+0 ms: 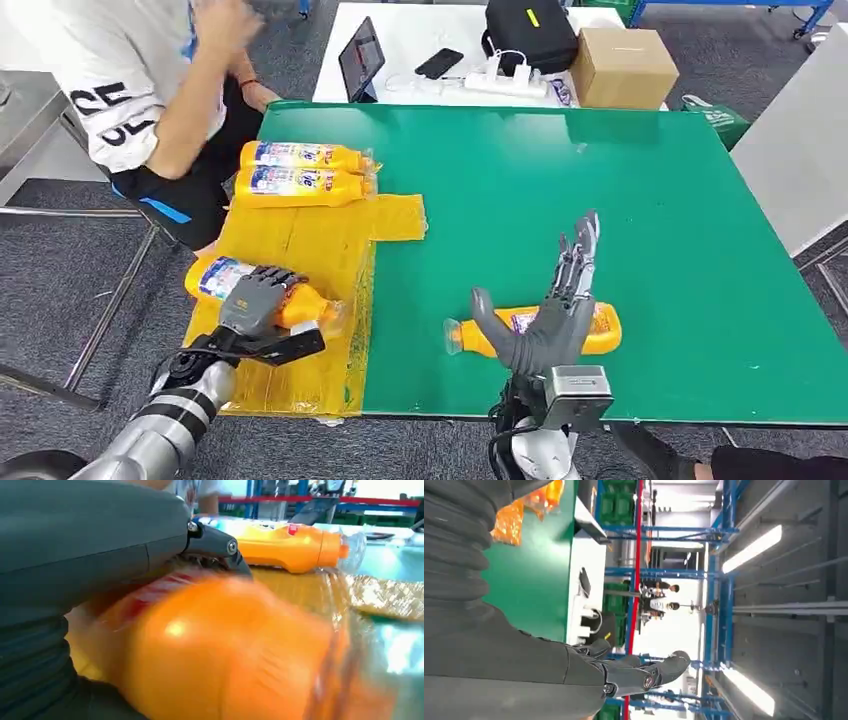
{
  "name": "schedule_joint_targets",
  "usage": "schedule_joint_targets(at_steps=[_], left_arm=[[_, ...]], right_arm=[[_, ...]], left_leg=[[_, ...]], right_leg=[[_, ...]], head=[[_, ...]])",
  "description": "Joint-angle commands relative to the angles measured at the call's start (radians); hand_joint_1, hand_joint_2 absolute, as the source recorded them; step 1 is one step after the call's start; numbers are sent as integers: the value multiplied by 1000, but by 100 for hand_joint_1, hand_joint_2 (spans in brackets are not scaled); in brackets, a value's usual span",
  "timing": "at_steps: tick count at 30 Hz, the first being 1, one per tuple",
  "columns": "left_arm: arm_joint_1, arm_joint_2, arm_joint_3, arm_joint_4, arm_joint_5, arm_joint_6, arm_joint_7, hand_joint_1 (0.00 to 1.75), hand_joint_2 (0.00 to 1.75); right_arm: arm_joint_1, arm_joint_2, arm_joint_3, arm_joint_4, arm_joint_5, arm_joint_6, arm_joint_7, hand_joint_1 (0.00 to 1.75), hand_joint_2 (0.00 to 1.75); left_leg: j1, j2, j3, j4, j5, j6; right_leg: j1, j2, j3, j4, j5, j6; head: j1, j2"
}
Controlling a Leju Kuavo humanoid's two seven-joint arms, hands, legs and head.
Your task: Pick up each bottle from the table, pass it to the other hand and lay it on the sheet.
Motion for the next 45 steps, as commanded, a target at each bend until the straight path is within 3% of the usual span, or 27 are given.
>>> schedule_joint_targets(at_steps=[1,17,25,28,31,33,34,37,39,45], left_arm=[[73,2,-13,-102,95,-120,-20,0,0],[111,18,24,-149,320,-322,-59,0,0],[112,18,26,-151,326,-325,-63,0,0],[128,-17,80,-181,428,-352,-74,0,0],[158,-84,154,-256,476,-201,-68,0,0],[184,-162,240,-341,547,-23,-115,0,0],[189,-184,271,-367,588,16,-125,0,175],[197,-213,347,-454,697,153,-199,0,175],[205,-215,368,-494,714,215,-258,0,175],[258,-180,274,-626,704,338,-262,0,175]], right_arm=[[-28,21,-37,107,-5,55,2,0,175],[-26,30,-67,149,-18,91,2,0,175],[-27,29,-67,150,-18,91,2,0,175],[-31,34,-67,170,-11,91,2,0,175],[-33,33,-63,225,49,104,2,0,175],[-49,6,-34,276,166,137,82,0,175],[-59,-10,-18,303,225,145,129,0,175],[-104,-86,2,424,449,175,282,0,175],[-117,-128,-29,447,509,187,341,0,175],[-139,-251,-99,422,598,320,472,0,175]], left_leg=[[0,1,4,-1,-1,-1],[1,1,6,-2,-1,0],[2,2,6,-1,-1,-1],[1,0,4,-1,0,0],[1,-1,4,-1,0,0],[1,-1,4,-1,-1,0],[1,-2,3,-1,0,1],[2,-1,3,0,-1,1],[2,-1,2,-1,0,1],[1,-2,1,0,-1,1]], right_leg=[[1,0,4,-2,0,-1],[1,-1,7,-2,0,-2],[2,-1,7,-2,0,-2],[1,-2,5,-2,0,-2],[1,-2,5,-2,0,-1],[1,-3,6,-2,0,-1],[1,-4,5,-2,0,-1],[3,-3,6,-3,0,-1],[2,-3,4,-3,0,-1],[1,-4,4,-2,0,-1]], head=[[0,0],[0,0],[0,0],[0,0],[0,0],[0,0],[0,0],[0,0],[0,0],[0,0]])
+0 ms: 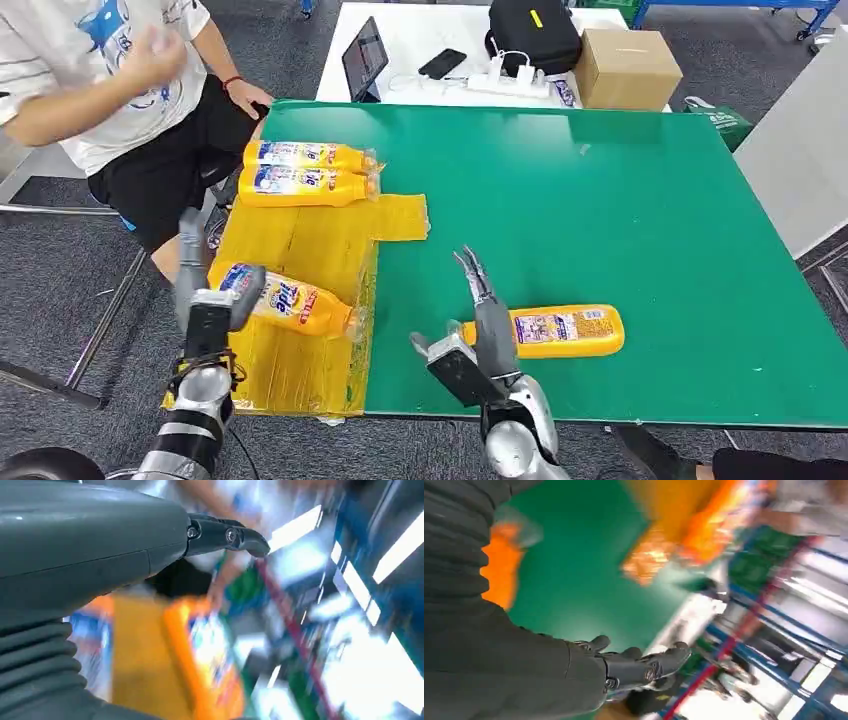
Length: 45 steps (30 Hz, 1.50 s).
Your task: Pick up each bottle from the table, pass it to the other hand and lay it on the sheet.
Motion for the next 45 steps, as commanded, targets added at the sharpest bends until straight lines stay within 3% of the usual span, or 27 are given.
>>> schedule_joint_targets(at_steps=[1,3,11,14,20,29,35,45], left_arm=[[50,-20,-1,-177,13,90,-9,0,175],[46,-32,7,-167,46,50,-9,0,175],[44,-32,5,-164,46,53,-9,0,175],[54,-56,27,-124,101,-67,1,0,175],[46,-51,38,-56,85,-101,-3,0,175],[2,-62,28,26,76,-141,-8,0,175],[-13,-62,17,90,92,-161,-6,0,175],[-44,-62,-1,142,94,-166,-4,0,175]], right_arm=[[-80,-214,-69,109,91,158,143,0,175],[-69,-248,-72,98,105,194,168,0,175],[-62,-244,-69,90,106,193,169,0,175],[-28,-289,-78,20,100,206,175,0,175],[-17,-357,-112,-67,55,281,171,0,175],[-148,-411,-80,114,5,385,185,0,175],[-188,-491,-58,170,-36,462,228,0,175],[-225,-544,-7,257,-53,519,244,0,175]], left_leg=[[1,0,2,0,-1,0],[1,-1,2,0,-1,0],[1,1,3,0,-1,-1],[1,0,3,0,-1,-1],[0,-1,2,0,-1,0],[0,2,2,0,-1,-1],[0,1,2,0,-1,0],[0,0,2,0,-1,0]], right_leg=[[1,-1,2,-1,0,-1],[1,-2,3,-1,-1,-1],[2,-1,3,-1,-1,-2],[1,-2,3,-1,-1,-1],[0,-2,2,-1,-1,-1],[1,0,2,-1,0,-1],[0,0,2,-1,0,-1],[1,-1,3,-2,0,-1]], head=[[0,0],[0,0],[0,0],[0,0],[0,0],[0,0],[0,0],[0,0]])
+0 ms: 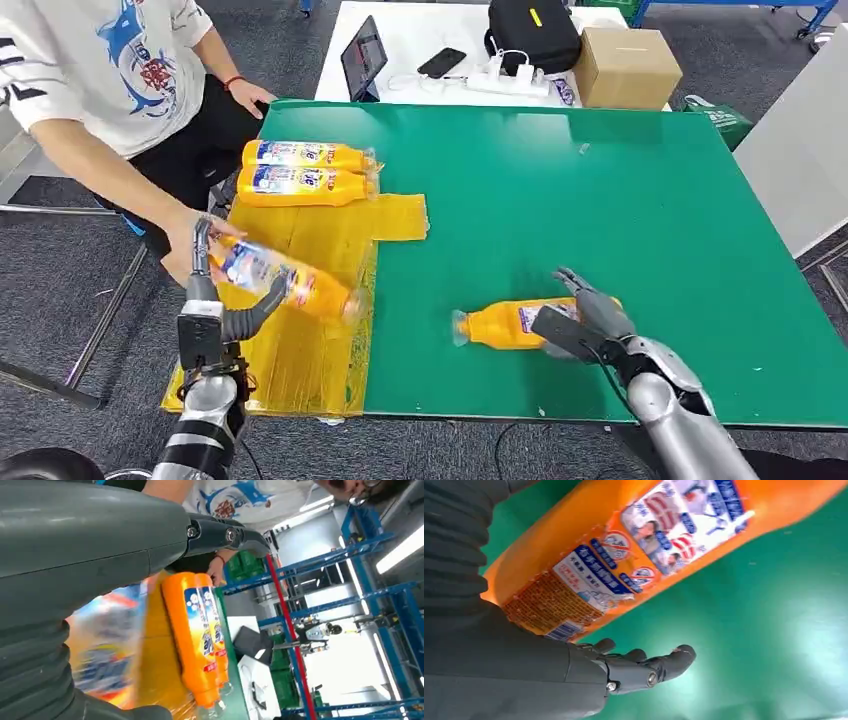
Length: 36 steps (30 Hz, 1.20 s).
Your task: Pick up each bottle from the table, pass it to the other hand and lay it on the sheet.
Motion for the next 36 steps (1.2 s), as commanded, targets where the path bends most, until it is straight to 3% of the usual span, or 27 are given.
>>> schedule_joint_targets(at_steps=[1,7,13,16,23,24,25,26,27,36], left_arm=[[-64,-7,-6,126,5,-4,5,0,175],[-68,-6,-8,133,8,-8,5,0,175],[-97,-9,-20,183,18,-7,5,0,175],[-113,-9,-30,207,30,-11,3,0,175],[-129,-15,-53,238,36,-16,0,0,175],[-130,-15,-55,241,36,-18,0,0,175],[-134,-15,-59,249,39,-19,0,0,175],[-134,-16,-61,252,42,-20,0,0,175],[-136,-17,-60,256,46,-22,1,0,175],[-129,-28,-55,250,64,-25,0,0,175]], right_arm=[[-66,-48,73,145,-7,24,13,0,175],[-73,-56,85,150,-20,45,21,0,175],[-92,-131,129,168,-103,133,17,0,175],[-127,-197,190,175,-127,196,41,0,175],[-189,-200,307,252,-123,224,61,0,175],[-185,-200,311,255,-123,223,62,7,175],[-188,-203,332,263,-124,224,68,42,175],[-188,-212,346,262,-127,229,72,122,175],[-187,-220,359,260,-126,231,76,148,175],[-206,-226,400,256,-101,240,111,162,175]], left_leg=[[1,0,2,-1,0,-1],[1,0,4,0,-1,-1],[2,-1,7,0,-2,-1],[1,-2,5,0,-1,-1],[1,0,6,0,-1,-1],[1,0,5,-1,0,-1],[1,1,6,0,-1,-1],[1,1,5,0,-1,-1],[2,0,7,-1,-1,-1],[2,0,8,0,-1,-1]], right_leg=[[1,-1,3,-1,0,-1],[2,-1,4,-1,-1,-2],[3,-3,8,-2,-2,-3],[2,-3,6,-1,-1,-2],[2,-1,7,-2,0,-2],[1,-1,6,-2,0,-1],[2,0,7,-2,0,-2],[2,0,6,-2,0,-1],[2,-2,8,-3,0,-2],[2,-1,8,-3,0,-1]], head=[[0,0],[0,0],[0,0],[0,0],[0,0],[0,0],[0,0],[0,0],[0,0],[0,0]])
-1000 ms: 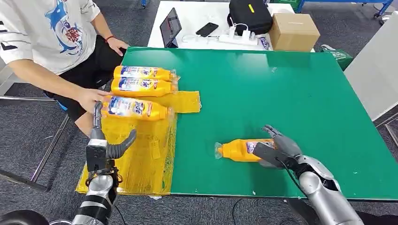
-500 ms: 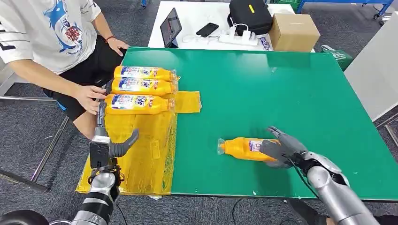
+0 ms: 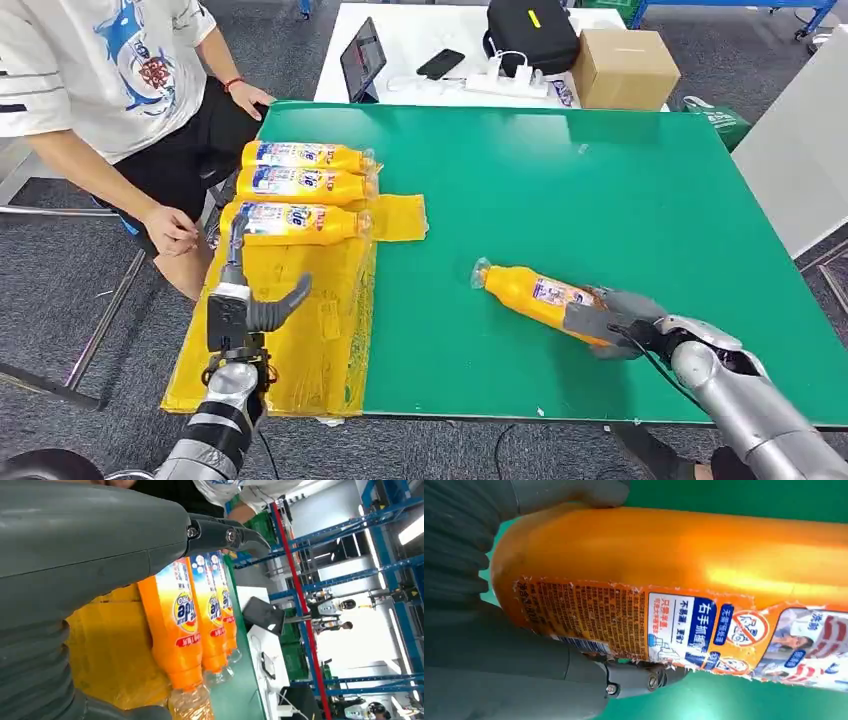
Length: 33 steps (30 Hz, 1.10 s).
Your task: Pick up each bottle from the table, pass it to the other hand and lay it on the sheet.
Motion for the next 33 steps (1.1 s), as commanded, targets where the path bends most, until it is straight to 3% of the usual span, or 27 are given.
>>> schedule_joint_targets(at_steps=[1,4,7,10,14,16,20,22,25,28,33], left_arm=[[-34,-13,-8,72,22,-6,1,0,175],[-30,-16,-4,68,29,-10,1,0,175],[-15,-16,-4,56,16,-8,3,0,175],[-9,-16,-2,46,15,-7,6,0,175],[60,-30,11,-76,6,-36,56,0,175],[91,-43,3,-123,38,-82,94,0,175],[104,-52,-43,-136,130,-190,157,0,175],[101,-56,-68,-130,183,-254,191,0,175],[100,-57,-72,-129,183,-255,190,0,175],[93,-42,-125,-124,270,-354,236,0,175],[116,3,-207,-160,487,-606,290,0,175]], right_arm=[[-18,10,132,90,23,12,39,164,175],[-11,47,125,109,40,-33,53,175,175],[39,148,44,124,72,-187,24,175,175],[48,166,33,116,84,-212,26,175,175],[182,477,-301,-110,228,-702,-145,175,175],[218,551,-354,-270,252,-822,-195,175,175],[270,615,-439,-437,230,-1025,-328,175,175],[292,663,-510,-494,209,-1028,-412,175,175],[296,663,-511,-497,208,-1028,-414,175,175],[309,763,-626,-521,181,-1028,-583,175,175],[336,704,-524,-427,122,-1018,-607,168,175]], left_leg=[[1,-1,3,-1,0,-1],[2,-1,5,-1,0,-1],[3,1,7,-2,0,-1],[2,3,8,-2,-1,-1],[4,10,10,-3,-2,-2],[3,14,9,-2,-3,-3],[2,6,3,0,-3,-3],[3,-2,2,1,-1,-2],[2,-3,-1,0,-1,-2],[1,-1,-2,-1,0,-1],[2,-2,0,-1,-1,-2]], right_leg=[[2,-2,4,-2,0,-1],[2,-2,6,-3,0,-2],[3,0,8,-4,1,-2],[3,1,8,-3,1,-2],[4,7,8,-5,3,-3],[4,11,5,-1,2,-4],[3,3,-1,4,-2,-4],[3,-3,2,3,-4,-3],[2,-3,0,2,-3,-2],[1,-3,-1,1,-2,-2],[2,-3,1,-1,-2,-3]], head=[[1,0],[1,0],[0,0],[0,0],[1,0],[1,0],[-2,0],[1,0],[0,0],[0,0],[0,0]])
